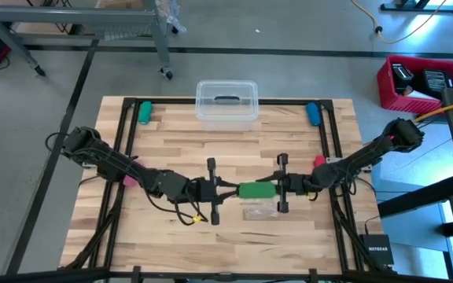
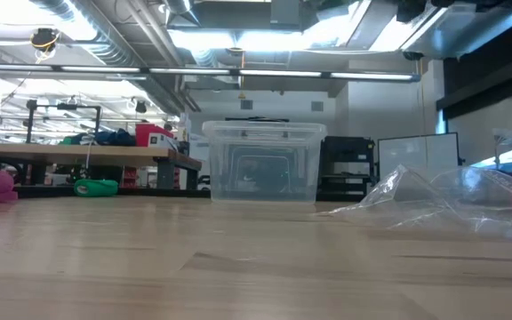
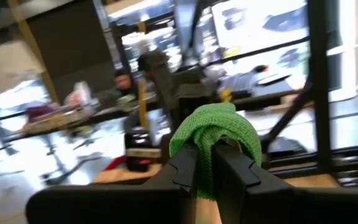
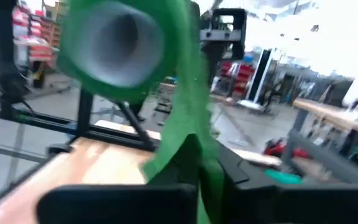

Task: Roll bandage
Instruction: Roll the green bandage

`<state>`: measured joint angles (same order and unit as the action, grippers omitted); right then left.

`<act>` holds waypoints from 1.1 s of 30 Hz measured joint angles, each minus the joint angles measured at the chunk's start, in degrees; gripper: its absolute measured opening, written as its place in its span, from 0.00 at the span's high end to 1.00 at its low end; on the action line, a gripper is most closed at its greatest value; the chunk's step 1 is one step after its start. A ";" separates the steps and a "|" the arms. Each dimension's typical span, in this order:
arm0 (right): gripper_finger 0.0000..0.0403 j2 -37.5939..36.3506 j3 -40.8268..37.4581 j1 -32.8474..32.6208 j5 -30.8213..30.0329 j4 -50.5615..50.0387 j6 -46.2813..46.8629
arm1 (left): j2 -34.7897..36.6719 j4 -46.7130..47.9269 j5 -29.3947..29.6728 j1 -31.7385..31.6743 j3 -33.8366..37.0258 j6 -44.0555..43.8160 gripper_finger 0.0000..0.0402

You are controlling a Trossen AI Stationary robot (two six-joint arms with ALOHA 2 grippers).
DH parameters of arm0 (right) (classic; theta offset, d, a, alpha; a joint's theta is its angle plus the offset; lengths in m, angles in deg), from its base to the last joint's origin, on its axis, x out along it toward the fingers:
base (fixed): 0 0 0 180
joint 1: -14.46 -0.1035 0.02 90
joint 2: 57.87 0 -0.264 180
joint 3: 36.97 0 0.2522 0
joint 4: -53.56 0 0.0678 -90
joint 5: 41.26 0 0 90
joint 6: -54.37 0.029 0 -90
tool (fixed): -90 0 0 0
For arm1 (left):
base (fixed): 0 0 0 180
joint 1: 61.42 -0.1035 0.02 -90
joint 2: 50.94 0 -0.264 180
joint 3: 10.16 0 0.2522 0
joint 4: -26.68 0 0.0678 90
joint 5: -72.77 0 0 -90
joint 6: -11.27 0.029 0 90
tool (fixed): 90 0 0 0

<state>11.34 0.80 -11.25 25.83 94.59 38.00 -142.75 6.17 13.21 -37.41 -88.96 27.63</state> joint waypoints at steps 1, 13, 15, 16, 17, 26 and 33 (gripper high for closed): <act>0.97 0.17 0.00 0.00 -0.50 0.59 -2.05 | 0.00 -0.21 -2.15 -0.02 0.00 -0.79 0.93; 0.97 0.10 0.02 -0.20 -11.19 8.43 -20.09 | -0.01 -1.05 -15.51 0.19 0.00 -2.93 0.93; 0.97 -0.19 0.02 -0.20 -14.65 9.75 -26.35 | -0.02 -0.56 -18.35 0.00 0.00 -4.41 0.93; 0.98 -0.31 0.02 -0.20 -16.39 10.09 -29.55 | -0.02 -0.58 -19.67 -0.21 0.00 -5.34 0.93; 0.99 -0.40 0.02 -0.17 -18.25 10.09 -32.24 | -0.02 -0.56 -20.80 -0.22 0.00 -5.83 0.93; 0.98 0.10 0.02 -0.17 -16.80 0.04 -22.39 | -0.02 -3.15 -21.53 -0.85 0.00 -2.16 0.93; 0.98 0.10 0.04 -0.17 -17.32 -10.03 -5.99 | -0.07 -5.44 -10.70 -0.70 0.02 2.48 0.93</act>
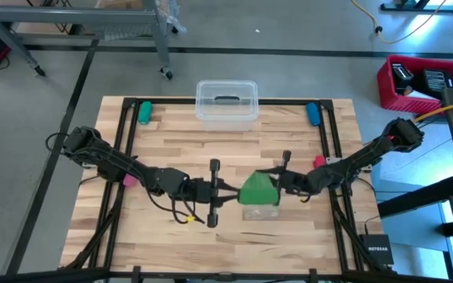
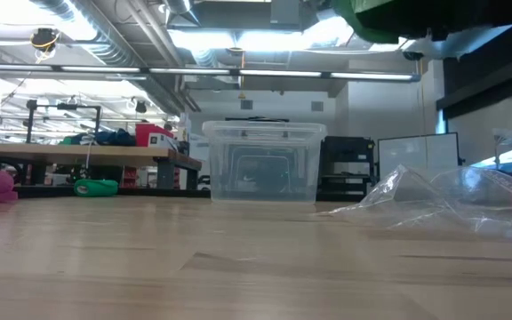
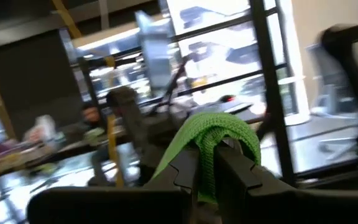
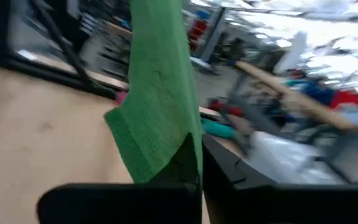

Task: Roll bandage
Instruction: Roll the green bandage

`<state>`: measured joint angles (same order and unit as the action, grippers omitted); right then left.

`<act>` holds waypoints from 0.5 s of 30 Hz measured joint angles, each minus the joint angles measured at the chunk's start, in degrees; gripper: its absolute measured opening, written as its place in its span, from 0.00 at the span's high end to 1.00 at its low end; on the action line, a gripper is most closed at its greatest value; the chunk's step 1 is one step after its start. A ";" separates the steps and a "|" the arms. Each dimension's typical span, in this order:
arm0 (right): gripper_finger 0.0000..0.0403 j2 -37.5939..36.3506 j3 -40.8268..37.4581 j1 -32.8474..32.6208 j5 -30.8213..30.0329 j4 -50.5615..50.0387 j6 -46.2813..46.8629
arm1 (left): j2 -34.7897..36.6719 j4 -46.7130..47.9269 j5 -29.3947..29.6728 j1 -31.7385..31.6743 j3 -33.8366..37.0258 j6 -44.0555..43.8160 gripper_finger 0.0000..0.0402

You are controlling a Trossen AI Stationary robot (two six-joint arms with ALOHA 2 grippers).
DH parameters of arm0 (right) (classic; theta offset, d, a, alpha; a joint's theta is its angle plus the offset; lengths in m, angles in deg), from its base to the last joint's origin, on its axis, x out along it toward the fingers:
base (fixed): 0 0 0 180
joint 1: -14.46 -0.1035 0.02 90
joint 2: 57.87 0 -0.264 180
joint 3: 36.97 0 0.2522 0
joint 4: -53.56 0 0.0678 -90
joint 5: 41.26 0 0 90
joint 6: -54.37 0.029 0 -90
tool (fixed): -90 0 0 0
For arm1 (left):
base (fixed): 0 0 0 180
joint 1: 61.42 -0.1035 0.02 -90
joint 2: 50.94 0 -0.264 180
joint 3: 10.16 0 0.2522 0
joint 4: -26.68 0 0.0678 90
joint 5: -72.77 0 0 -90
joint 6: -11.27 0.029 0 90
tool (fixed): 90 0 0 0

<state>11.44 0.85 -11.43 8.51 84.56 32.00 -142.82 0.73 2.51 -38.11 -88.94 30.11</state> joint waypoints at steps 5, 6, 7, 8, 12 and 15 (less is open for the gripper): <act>0.92 0.00 0.00 0.07 9.58 1.70 9.57 | 0.00 -0.45 2.86 -0.94 0.00 0.82 0.93; 0.91 -0.01 0.03 0.09 10.20 2.22 11.51 | 0.00 -0.40 2.97 -1.10 0.00 0.92 0.93; 0.89 -0.02 0.14 0.09 10.60 2.17 13.76 | 0.00 -0.36 2.99 -1.26 0.00 1.12 0.93; 0.86 -0.02 0.29 0.09 10.91 2.00 15.94 | 0.00 -0.29 3.07 -1.39 0.00 1.11 0.93; 0.70 -0.02 1.12 0.07 11.17 1.93 19.54 | 0.00 -0.17 3.20 -1.95 0.00 1.12 0.93; 0.56 -0.69 1.71 0.00 11.94 1.61 19.60 | 0.00 -0.09 3.37 -1.95 0.00 1.12 0.93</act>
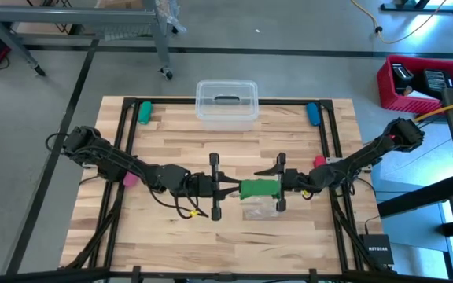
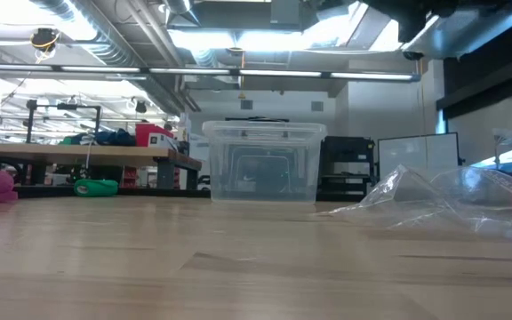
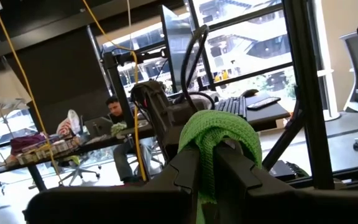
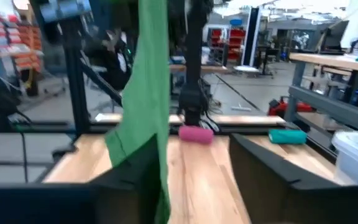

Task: Roll bandage
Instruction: Roll the green bandage

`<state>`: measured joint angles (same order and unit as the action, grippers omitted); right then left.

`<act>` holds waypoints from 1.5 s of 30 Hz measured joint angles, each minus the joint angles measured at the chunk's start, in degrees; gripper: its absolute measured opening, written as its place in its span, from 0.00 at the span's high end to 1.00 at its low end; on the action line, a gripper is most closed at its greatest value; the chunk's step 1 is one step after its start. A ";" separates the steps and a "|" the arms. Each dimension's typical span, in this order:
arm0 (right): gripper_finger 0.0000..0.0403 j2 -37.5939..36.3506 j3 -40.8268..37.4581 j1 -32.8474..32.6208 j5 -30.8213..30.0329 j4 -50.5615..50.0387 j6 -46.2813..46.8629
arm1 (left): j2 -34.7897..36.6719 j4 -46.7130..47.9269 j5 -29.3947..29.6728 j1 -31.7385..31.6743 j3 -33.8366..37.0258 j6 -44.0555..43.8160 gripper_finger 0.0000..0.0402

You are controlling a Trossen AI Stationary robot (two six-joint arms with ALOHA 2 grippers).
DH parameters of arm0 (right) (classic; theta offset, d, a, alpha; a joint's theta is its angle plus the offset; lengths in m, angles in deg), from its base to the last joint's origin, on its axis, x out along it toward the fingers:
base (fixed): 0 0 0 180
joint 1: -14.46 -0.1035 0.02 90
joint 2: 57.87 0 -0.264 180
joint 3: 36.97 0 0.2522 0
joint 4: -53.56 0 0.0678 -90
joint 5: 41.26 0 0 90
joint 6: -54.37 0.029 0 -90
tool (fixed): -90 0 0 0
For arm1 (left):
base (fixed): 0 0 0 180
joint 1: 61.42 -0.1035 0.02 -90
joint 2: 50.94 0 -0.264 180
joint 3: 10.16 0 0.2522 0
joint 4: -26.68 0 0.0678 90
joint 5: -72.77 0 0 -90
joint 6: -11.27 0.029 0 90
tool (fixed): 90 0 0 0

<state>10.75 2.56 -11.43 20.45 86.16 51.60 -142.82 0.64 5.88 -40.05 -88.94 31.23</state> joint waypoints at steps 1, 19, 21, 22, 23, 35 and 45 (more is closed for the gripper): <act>0.52 -0.42 0.29 0.00 0.73 0.03 0.26 | 0.00 -0.04 0.00 0.00 -0.01 0.00 0.93; 0.36 -8.22 0.89 0.00 5.67 -10.49 -0.45 | 0.04 -1.26 1.12 -0.04 -0.02 -1.90 0.93; 0.36 -9.14 0.89 0.00 8.15 -9.02 -0.50 | 0.04 -1.18 1.05 0.00 -0.02 -1.49 0.93; 0.36 -9.81 0.89 0.00 9.21 -9.02 -0.48 | 0.04 -1.23 1.04 0.00 -0.02 -1.49 0.93; 0.36 -10.61 0.89 0.00 9.87 -9.58 -0.49 | 0.04 -1.36 1.03 0.00 -0.02 -1.49 0.93; 0.36 -21.48 0.89 0.00 7.36 -35.75 8.77 | 0.04 -2.96 6.19 -0.12 -0.02 0.74 0.93; 0.36 -15.02 0.89 0.04 2.95 -23.60 5.36 | 0.04 -2.90 5.66 -0.55 -0.02 1.47 0.93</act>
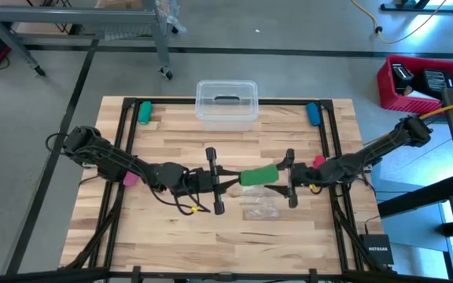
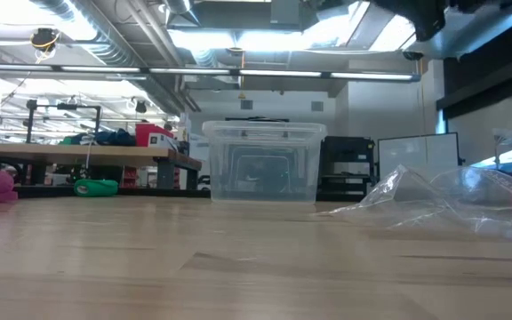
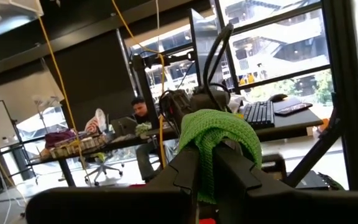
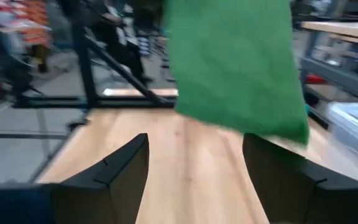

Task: Roll bandage
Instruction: Roll the green bandage

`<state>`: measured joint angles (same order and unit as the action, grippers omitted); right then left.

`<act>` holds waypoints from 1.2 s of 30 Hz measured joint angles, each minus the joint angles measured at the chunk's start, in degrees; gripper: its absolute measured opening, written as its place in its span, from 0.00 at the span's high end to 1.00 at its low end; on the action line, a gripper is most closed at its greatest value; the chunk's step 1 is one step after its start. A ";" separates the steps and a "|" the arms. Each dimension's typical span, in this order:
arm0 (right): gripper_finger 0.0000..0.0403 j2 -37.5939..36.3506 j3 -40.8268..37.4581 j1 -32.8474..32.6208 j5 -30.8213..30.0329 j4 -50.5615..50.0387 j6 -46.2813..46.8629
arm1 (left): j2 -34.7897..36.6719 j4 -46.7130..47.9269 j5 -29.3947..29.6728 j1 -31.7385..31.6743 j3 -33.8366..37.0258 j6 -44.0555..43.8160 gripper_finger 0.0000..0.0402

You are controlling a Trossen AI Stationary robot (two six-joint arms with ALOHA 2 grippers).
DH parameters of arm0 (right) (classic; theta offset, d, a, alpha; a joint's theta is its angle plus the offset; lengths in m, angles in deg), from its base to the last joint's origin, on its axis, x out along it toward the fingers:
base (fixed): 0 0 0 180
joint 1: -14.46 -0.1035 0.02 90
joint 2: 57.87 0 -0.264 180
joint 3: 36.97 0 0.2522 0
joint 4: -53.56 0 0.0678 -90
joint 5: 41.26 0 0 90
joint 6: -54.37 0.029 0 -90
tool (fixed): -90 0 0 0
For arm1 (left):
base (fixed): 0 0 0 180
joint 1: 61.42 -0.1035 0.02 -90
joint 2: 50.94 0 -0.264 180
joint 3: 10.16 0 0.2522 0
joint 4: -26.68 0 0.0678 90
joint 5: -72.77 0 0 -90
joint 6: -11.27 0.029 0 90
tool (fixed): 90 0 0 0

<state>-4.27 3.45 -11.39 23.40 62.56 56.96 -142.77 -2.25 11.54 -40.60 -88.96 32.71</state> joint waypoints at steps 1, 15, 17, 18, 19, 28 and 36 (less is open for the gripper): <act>0.36 0.35 0.00 0.00 -1.22 -0.42 0.06 | 0.00 0.02 -0.01 0.02 0.00 0.09 0.93; 0.36 -7.05 1.47 -0.04 5.01 -16.50 9.13 | 0.00 0.11 -0.04 0.20 -0.01 1.22 0.93; 0.36 -8.25 3.07 -0.04 7.50 -17.71 9.22 | 0.00 0.13 -0.04 0.20 -0.01 1.19 0.93; 0.36 -8.57 3.82 -0.04 7.79 -18.20 9.22 | 0.00 0.13 -0.04 0.20 -0.02 1.17 0.93; 0.36 -8.73 4.47 -0.04 7.91 -18.64 9.20 | 0.00 0.13 -0.04 0.20 -0.01 1.17 0.93; 0.36 -6.43 5.73 0.00 1.92 -18.18 9.11 | 0.00 0.09 -0.04 0.20 0.00 1.11 0.93; 0.52 -1.66 5.73 0.00 5.41 -10.14 4.63 | 0.00 0.05 -0.04 0.20 -0.01 1.08 0.93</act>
<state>-5.93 9.17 -11.39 28.81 52.42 61.60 -142.77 -2.20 11.50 -40.40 -88.97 33.79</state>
